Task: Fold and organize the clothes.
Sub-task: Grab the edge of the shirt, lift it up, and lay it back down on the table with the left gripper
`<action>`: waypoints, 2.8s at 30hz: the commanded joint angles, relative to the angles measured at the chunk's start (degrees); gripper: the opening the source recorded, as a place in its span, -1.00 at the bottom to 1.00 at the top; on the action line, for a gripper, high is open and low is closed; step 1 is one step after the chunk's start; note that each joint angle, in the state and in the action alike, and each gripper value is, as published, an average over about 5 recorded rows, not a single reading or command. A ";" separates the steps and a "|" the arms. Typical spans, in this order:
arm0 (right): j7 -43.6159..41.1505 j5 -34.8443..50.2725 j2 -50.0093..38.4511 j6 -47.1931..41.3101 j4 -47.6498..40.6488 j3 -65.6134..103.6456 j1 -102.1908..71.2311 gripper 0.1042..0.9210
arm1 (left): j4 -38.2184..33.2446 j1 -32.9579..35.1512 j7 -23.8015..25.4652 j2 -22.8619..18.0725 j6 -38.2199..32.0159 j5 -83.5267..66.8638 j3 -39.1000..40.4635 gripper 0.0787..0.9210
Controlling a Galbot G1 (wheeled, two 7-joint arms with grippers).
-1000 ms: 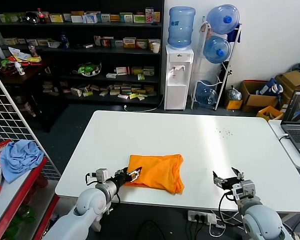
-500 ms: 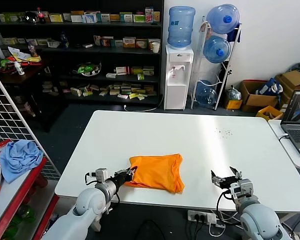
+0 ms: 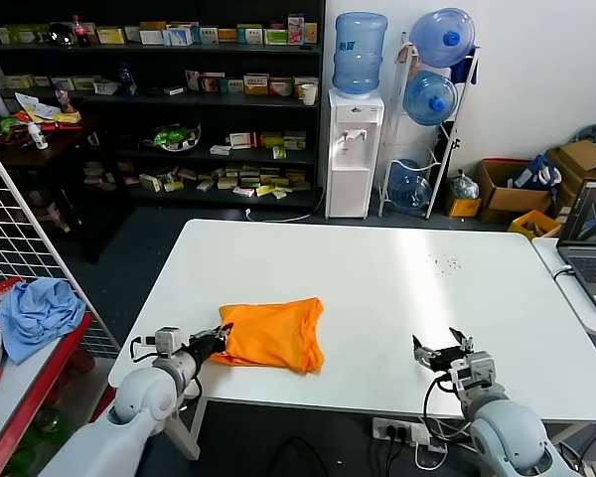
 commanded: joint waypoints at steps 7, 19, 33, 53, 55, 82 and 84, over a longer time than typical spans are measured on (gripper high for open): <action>-0.30 -0.06 0.78 0.48 -0.93 -3.54 2.96 0.76 | 4.98 0.40 1.83 19.62 -2.93 23.01 -9.72 -0.88; -0.60 -0.22 1.77 1.00 -2.11 -5.01 3.98 0.76 | 10.85 0.31 3.59 23.49 -14.38 51.24 -12.68 -0.88; -1.02 -1.38 2.79 1.74 -2.43 -4.62 3.18 0.76 | 7.41 -0.48 3.33 21.46 -12.91 48.43 -9.20 -0.88; -0.83 -2.43 2.95 1.68 -1.77 -2.40 0.82 0.76 | -11.27 2.47 -7.45 5.63 -1.85 21.82 -1.01 -0.88; -0.81 -2.44 2.83 1.67 -1.77 -2.14 0.65 0.76 | -11.62 2.31 -8.34 3.29 -1.86 21.37 0.36 -0.88; -1.74 -1.84 -1.79 4.91 0.29 7.16 -7.13 0.76 | 9.85 -4.25 -15.50 -38.31 -15.77 22.54 18.22 -0.88; -1.71 -1.64 -1.97 4.92 0.18 7.38 -7.04 0.76 | 11.63 -4.56 -15.72 -39.58 -17.74 22.09 18.48 -0.88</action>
